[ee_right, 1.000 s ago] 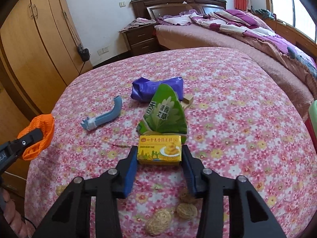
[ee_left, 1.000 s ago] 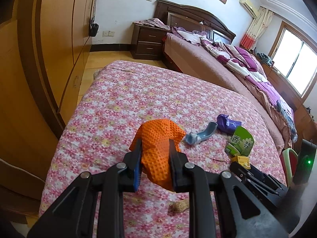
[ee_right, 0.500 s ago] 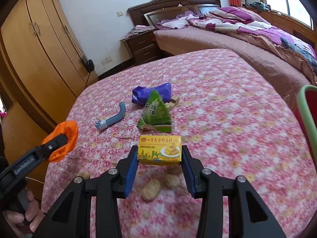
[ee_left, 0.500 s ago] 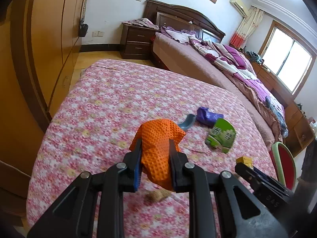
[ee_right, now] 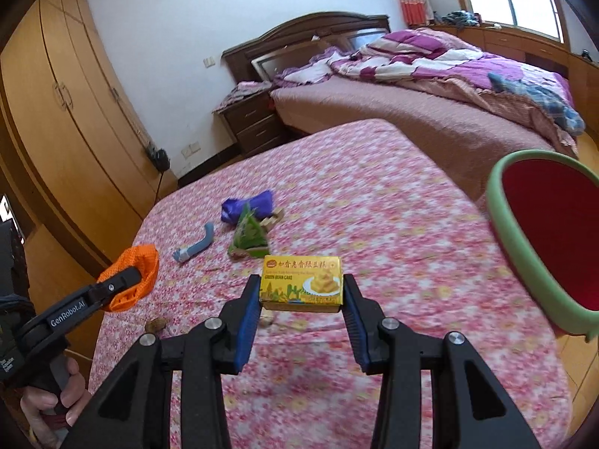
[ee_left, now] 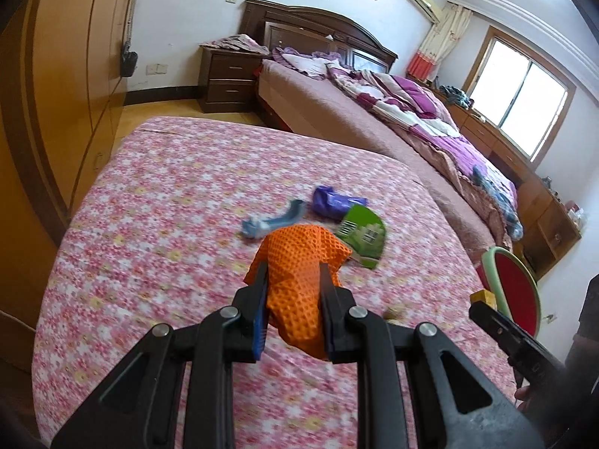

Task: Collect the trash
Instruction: 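Carry the orange mesh net and yellow box over the red bin and release both, then move both open tools back toward the blue plastic piece and green packet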

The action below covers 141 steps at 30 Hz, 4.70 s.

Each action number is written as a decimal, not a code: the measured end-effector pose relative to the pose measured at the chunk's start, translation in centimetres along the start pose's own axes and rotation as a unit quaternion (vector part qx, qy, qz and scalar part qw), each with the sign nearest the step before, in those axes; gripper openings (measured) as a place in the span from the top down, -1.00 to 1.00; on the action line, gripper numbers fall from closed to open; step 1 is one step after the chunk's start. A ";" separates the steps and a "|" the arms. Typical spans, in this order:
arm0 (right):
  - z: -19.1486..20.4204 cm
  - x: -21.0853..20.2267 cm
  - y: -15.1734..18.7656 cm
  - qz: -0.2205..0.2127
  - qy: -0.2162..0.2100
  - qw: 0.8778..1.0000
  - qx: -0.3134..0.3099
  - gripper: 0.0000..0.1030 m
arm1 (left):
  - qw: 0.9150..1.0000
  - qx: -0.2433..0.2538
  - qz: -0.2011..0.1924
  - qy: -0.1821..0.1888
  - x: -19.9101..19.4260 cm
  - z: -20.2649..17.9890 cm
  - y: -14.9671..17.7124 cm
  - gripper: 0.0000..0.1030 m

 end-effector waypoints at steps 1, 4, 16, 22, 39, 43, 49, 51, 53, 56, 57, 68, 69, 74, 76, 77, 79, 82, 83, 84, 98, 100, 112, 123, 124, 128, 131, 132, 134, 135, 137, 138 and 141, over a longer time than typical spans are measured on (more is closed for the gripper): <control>-0.5 -0.7 -0.1 -0.005 0.004 1.000 0.002 0.13 | 1.000 0.003 0.002 0.002 0.0 -0.4 0.2 0.56; -1.7 -2.2 -0.1 -0.015 0.014 1.000 0.004 0.13 | 1.000 0.016 0.003 0.006 -0.3 -1.9 0.8 0.55; -7.4 -7.9 -0.2 -0.064 0.046 0.996 0.034 0.13 | 0.997 0.058 0.025 0.046 -1.2 -8.8 2.8 0.56; -10.9 -9.8 0.0 -0.081 0.067 0.993 0.053 0.13 | 0.993 0.093 0.039 0.064 -0.9 -13.0 4.2 0.56; -21.6 -13.5 2.5 -0.106 0.139 0.975 0.134 0.13 | 0.971 0.196 0.087 0.106 3.2 -24.6 9.0 0.56; -24.0 -13.5 3.4 -0.103 0.154 0.971 0.149 0.13 | 0.963 0.220 0.101 0.117 4.7 -27.3 10.8 0.56; -26.2 -13.0 4.5 -0.095 0.166 0.969 0.159 0.13 | 0.952 0.245 0.123 0.134 6.5 -30.7 13.3 0.56; -26.7 -12.8 4.9 -0.092 0.170 0.968 0.162 0.13 | 0.948 0.256 0.127 0.140 7.1 -31.6 14.0 0.55; -27.3 -12.5 5.2 -0.088 0.171 0.967 0.165 0.13 | 0.944 0.266 0.133 0.144 7.7 -32.5 15.0 0.55; -27.8 -12.2 5.4 -0.085 0.171 0.967 0.168 0.12 | 0.940 0.276 0.139 0.146 8.4 -33.2 16.0 0.53; -28.0 -12.1 5.4 -0.084 0.171 0.967 0.169 0.12 | 0.939 0.279 0.139 0.146 8.6 -33.4 16.2 0.51; -28.5 -11.3 5.5 -0.082 0.158 0.968 0.178 0.06 | 0.936 0.287 0.130 0.158 8.2 -34.0 16.2 0.04; -28.5 -11.3 5.5 -0.083 0.157 0.968 0.177 0.04 | 0.936 0.287 0.129 0.159 8.1 -34.0 16.1 0.04; -28.0 -11.7 5.1 -0.089 0.153 0.968 0.175 -0.09 | 0.939 0.279 0.126 0.158 7.5 -33.5 15.5 0.04; -27.7 -11.9 4.9 -0.091 0.153 0.969 0.173 -0.10 | 0.941 0.273 0.126 0.155 7.3 -33.0 15.2 0.04; -27.5 -11.9 4.8 -0.091 0.153 0.969 0.171 -0.12 | 0.942 0.270 0.125 0.154 7.2 -32.8 15.0 0.04; -27.1 -12.1 4.6 -0.093 0.152 0.970 0.167 -0.13 | 0.945 0.264 0.120 0.152 6.8 -32.2 14.5 0.04; -26.1 -12.2 4.1 -0.096 0.150 0.971 0.161 -0.17 | 0.949 0.255 0.110 0.148 6.1 -31.1 13.5 0.04; -25.8 -12.2 3.9 -0.097 0.149 0.971 0.160 -0.20 | 0.950 0.253 0.107 0.147 6.0 -30.8 13.2 0.04; -25.6 -12.3 3.8 -0.096 0.147 0.972 0.159 -0.21 | 0.953 0.248 0.102 0.143 5.7 -30.3 12.7 0.04; -18.4 -9.7 1.3 -0.076 0.093 0.986 0.115 -0.28 | 0.979 0.182 0.050 0.079 2.6 -21.3 5.3 0.04; -17.4 -9.2 0.8 -0.074 0.085 0.988 0.106 -0.28 | 0.982 0.169 0.049 0.068 2.3 -19.6 4.3 0.04; -10.4 -5.8 -2.1 -0.055 0.041 0.996 0.065 -0.31 | 0.991 0.133 0.007 -0.005 1.2 -9.3 -2.6 0.04; -6.6 -2.1 -4.0 -0.035 0.028 0.998 0.044 -0.34 | 0.994 0.095 0.002 -0.057 2.8 -0.7 -7.1 0.04; -6.4 -1.7 -4.1 -0.033 0.028 0.998 0.044 -0.34 | 0.994 0.094 0.003 -0.062 3.1 -0.1 -7.3 0.04; -5.8 0.0 -4.2 -0.023 0.027 0.998 0.044 -0.37 | 0.993 0.090 0.012 -0.071 4.4 1.5 -7.6 0.04; -5.7 1.1 -4.2 -0.016 0.027 0.998 0.048 -0.42 | 0.993 0.092 0.019 -0.070 5.5 2.2 -7.7 0.04; -5.7 1.4 -4.2 -0.014 0.028 0.998 0.049 -0.43 | 0.993 0.092 0.020 -0.070 5.9 2.4 -7.7 0.04; -5.7 2.2 -4.3 -0.011 0.027 0.998 0.053 -0.43 | 0.993 0.091 0.026 -0.067 6.8 2.7 -7.6 0.04; -5.7 2.4 -4.4 -0.010 0.027 0.998 0.054 -0.44 | 0.993 0.091 0.030 -0.065 7.2 2.7 -7.5 0.04; -5.7 3.0 -4.4 -0.008 0.026 0.998 0.056 -0.48 | 0.993 0.094 0.039 -0.062 8.1 2.6 -7.2 0.04; -5.6 3.2 -4.4 -0.007 0.025 0.998 0.056 -0.48 | 0.993 0.096 0.044 -0.058 8.5 2.5 -7.1 0.04; -5.6 4.0 -4.4 -0.003 0.021 0.998 0.057 -0.49 | 0.992 0.099 0.059 -0.049 9.9 2.1 -6.5 0.04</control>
Point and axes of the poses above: each gripper's, at about its wrist camera, not at the fingertips, and x roughly the way its jaws point, z to its left, y to its underside, the point moved 10 cm from there along x, roughly the way its jaws point, and after that the axes turned 11 degrees about -x, right-handed, at the moved point
